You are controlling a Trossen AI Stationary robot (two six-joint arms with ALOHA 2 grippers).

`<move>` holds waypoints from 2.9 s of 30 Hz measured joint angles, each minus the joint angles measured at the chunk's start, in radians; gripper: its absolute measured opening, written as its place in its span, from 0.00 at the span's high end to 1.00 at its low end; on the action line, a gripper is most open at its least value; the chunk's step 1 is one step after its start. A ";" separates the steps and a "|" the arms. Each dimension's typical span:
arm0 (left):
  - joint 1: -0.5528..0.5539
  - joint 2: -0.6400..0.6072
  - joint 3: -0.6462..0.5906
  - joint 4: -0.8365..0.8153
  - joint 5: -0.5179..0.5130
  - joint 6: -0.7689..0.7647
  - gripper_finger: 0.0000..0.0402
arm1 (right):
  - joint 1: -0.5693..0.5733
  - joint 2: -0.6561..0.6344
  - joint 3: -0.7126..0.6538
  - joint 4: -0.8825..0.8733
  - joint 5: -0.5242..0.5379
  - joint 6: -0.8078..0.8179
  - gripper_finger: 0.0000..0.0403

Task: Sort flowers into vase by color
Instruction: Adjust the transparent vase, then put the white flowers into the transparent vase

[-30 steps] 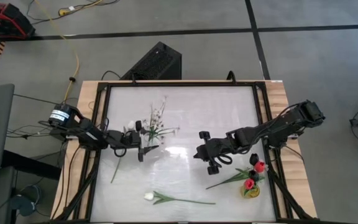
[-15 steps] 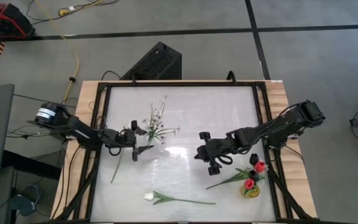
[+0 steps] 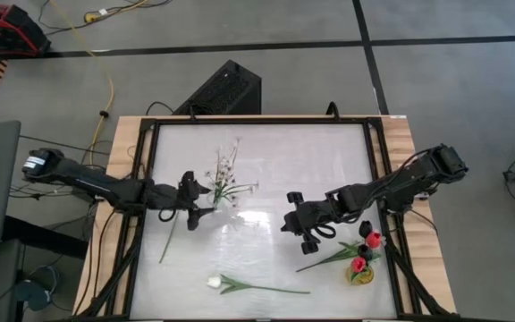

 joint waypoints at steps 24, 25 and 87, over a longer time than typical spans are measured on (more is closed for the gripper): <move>-0.349 0.038 0.461 -0.987 -0.077 -0.716 0.31 | 0.096 0.000 0.000 -0.437 -0.237 0.261 0.90; -0.378 0.050 0.461 -0.986 -0.116 -0.738 0.31 | 0.112 0.000 0.000 -0.437 -0.236 0.255 0.88; -0.517 0.137 0.462 -0.411 -0.071 -0.869 0.31 | 0.113 0.068 0.247 -0.493 0.883 -0.566 0.94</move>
